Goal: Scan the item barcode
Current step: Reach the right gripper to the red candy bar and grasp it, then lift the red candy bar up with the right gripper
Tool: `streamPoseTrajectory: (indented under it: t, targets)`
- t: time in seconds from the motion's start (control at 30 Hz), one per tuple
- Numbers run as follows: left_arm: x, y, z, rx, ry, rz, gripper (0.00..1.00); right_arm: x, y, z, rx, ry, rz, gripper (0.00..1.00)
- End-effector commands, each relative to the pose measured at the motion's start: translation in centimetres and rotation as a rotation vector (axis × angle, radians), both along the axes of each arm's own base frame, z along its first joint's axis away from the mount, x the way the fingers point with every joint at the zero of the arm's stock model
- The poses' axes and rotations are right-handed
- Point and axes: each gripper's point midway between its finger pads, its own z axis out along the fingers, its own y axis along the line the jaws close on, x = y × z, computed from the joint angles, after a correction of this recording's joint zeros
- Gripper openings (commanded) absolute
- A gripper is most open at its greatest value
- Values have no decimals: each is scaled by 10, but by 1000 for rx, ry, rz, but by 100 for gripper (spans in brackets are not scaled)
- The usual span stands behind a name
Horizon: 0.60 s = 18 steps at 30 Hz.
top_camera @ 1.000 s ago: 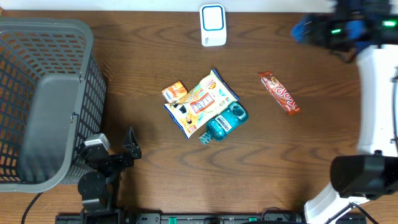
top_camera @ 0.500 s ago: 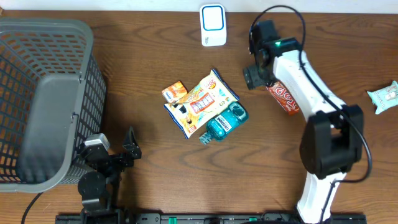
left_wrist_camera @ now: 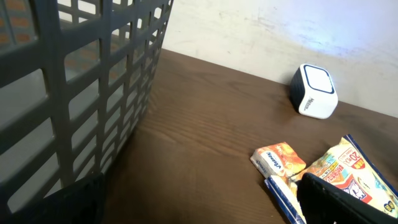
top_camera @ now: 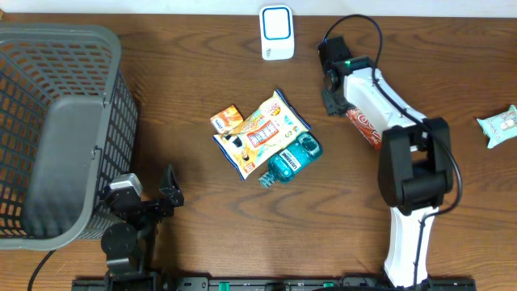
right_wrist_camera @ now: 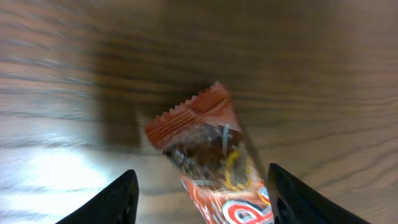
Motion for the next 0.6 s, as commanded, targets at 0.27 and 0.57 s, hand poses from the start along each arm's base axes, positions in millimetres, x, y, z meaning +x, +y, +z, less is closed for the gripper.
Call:
streamPoseTrajectory:
  t: [0.27, 0.57]
  targets:
    - [0, 1, -14, -14, 32, 8, 98, -19, -31, -72, -179, 107, -120, 16]
    - [0, 1, -14, -14, 32, 8, 98, -37, 77, -44, 471, 282, -4, 1]
